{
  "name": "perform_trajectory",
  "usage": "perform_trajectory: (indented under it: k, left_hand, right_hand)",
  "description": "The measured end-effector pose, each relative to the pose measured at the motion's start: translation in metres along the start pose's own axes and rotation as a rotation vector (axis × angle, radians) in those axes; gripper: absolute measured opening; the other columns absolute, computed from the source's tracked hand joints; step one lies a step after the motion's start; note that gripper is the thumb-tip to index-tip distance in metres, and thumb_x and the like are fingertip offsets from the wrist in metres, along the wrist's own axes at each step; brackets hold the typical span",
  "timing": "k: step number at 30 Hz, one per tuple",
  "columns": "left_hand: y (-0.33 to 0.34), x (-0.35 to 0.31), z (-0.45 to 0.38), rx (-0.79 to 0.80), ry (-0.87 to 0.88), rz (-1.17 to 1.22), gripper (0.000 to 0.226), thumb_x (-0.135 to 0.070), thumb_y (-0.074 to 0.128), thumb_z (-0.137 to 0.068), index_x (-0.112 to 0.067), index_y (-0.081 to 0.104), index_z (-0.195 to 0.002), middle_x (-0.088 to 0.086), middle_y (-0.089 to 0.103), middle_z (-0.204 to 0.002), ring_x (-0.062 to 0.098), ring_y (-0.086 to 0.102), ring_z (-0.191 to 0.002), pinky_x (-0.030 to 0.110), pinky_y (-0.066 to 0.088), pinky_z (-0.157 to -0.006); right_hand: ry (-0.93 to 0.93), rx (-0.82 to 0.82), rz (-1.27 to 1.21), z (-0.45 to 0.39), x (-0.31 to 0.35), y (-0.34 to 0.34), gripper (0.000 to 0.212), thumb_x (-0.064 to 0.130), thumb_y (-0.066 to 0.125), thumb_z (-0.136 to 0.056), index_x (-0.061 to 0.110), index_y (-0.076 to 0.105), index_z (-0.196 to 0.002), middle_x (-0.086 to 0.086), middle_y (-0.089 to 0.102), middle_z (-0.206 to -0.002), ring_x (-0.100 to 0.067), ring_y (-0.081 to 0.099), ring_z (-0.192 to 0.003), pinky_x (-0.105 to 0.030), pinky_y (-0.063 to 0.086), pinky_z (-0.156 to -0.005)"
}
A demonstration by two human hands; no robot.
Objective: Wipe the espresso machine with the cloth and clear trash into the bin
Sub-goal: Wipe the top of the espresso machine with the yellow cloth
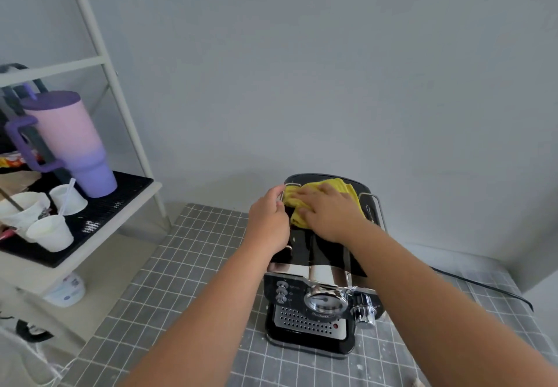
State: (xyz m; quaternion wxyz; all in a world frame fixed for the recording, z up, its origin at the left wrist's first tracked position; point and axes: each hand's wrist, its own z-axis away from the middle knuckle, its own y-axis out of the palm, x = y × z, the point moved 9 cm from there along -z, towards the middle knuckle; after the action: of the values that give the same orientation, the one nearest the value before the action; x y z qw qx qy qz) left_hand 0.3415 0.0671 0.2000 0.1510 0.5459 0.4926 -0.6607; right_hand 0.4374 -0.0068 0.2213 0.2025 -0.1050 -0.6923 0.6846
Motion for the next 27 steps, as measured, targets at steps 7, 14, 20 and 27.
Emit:
perform_trajectory:
  k: [7, 14, 20, 27]
  left_hand:
    - [0.001, -0.009, 0.004, 0.011, 0.062, -0.103, 0.05, -0.007, 0.033, -0.099, -0.025, 0.036, -0.145, 0.003, 0.045, -0.144, 0.022, 0.039, -0.133, 0.035, 0.037, -0.103]
    - [-0.005, -0.011, 0.005, -0.079, 0.055, -0.11, 0.048, -0.007, 0.033, -0.097, -0.023, 0.044, -0.14, 0.005, 0.052, -0.137, 0.024, 0.047, -0.125, 0.032, 0.039, -0.096]
    - [-0.004, -0.009, 0.008, -0.034, 0.021, -0.077, 0.046, -0.01, 0.032, -0.1, -0.024, 0.037, -0.144, 0.004, 0.046, -0.143, 0.023, 0.043, -0.13, 0.036, 0.041, -0.101]
    - [-0.006, -0.008, 0.009, -0.036, 0.006, -0.088, 0.047, -0.01, 0.032, -0.099, -0.024, 0.037, -0.144, 0.008, 0.048, -0.14, 0.027, 0.046, -0.126, 0.043, 0.044, -0.099]
  right_hand:
    - [0.248, -0.165, -0.146, 0.019, -0.036, -0.031, 0.032, 0.029, 0.041, -0.094, 0.024, 0.057, -0.122, -0.01, 0.061, -0.111, -0.03, 0.055, -0.1, -0.035, 0.041, -0.078]
    - [-0.13, -0.067, -0.096, 0.043, 0.021, 0.007, 0.044, 0.032, 0.039, -0.098, 0.03, 0.044, -0.142, 0.012, 0.045, -0.147, -0.019, 0.028, -0.142, -0.039, 0.026, -0.112]
    - [0.169, -0.047, 0.029, -0.006, -0.025, -0.008, 0.046, 0.043, 0.033, -0.096, 0.035, 0.04, -0.141, 0.0, 0.056, -0.131, -0.025, 0.027, -0.13, -0.044, 0.026, -0.103]
    - [0.206, -0.166, 0.046, 0.044, -0.005, -0.01, 0.037, 0.037, 0.04, -0.094, 0.021, 0.057, -0.123, 0.002, 0.058, -0.127, -0.031, 0.038, -0.119, -0.042, 0.033, -0.096]
